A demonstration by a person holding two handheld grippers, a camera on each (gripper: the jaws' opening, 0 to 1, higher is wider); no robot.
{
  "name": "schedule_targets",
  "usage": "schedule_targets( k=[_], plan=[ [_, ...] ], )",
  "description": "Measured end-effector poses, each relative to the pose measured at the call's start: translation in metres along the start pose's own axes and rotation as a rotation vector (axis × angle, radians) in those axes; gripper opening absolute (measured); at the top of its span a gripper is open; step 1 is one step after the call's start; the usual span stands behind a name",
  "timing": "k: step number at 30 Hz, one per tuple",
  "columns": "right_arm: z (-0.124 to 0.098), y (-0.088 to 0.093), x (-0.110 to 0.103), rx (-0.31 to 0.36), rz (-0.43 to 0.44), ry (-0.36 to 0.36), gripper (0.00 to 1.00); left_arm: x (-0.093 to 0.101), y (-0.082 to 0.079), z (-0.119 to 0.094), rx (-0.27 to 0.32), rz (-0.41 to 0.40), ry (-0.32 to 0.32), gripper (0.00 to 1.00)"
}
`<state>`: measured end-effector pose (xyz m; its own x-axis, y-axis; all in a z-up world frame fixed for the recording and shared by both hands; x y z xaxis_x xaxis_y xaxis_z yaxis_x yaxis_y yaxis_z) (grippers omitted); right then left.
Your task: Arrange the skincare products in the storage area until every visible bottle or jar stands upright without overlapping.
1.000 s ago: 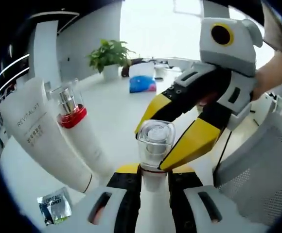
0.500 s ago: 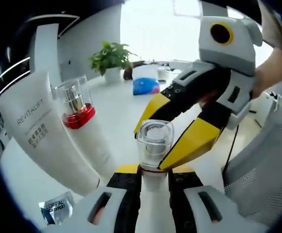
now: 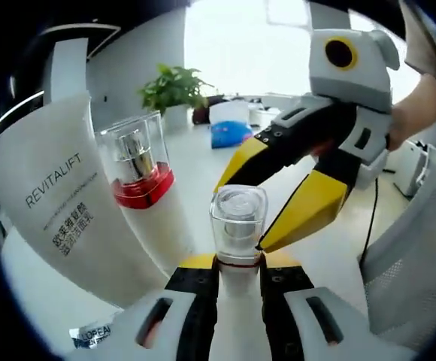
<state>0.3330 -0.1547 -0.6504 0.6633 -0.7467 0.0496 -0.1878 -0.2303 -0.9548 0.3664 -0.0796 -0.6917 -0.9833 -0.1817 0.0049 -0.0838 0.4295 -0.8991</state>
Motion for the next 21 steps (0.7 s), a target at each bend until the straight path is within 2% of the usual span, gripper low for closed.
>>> schedule_targets(
  k=[9,21],
  plan=[
    [-0.009,0.007,0.006,-0.011,0.034,0.036,0.26,-0.006,-0.002,0.003,-0.003,0.006,0.019,0.18],
    [-0.017,0.015,0.005,-0.031,0.054,0.046,0.26,-0.009,-0.005,0.005,-0.012,0.01,0.014,0.18]
  ],
)
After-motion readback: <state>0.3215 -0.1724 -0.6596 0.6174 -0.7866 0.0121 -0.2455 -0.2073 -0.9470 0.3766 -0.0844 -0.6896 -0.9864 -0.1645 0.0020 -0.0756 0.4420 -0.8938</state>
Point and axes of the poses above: the point that each gripper's makers call its tool centre point, and the gripper's own axes: z roughly forward along the fingers, x roughly to its right, y roughly out of its underside, the point moved 6 cm from there along -z, roughly backward along the fingers, and after that the axes turned 5 degrees about x, right-handed, at the moved point
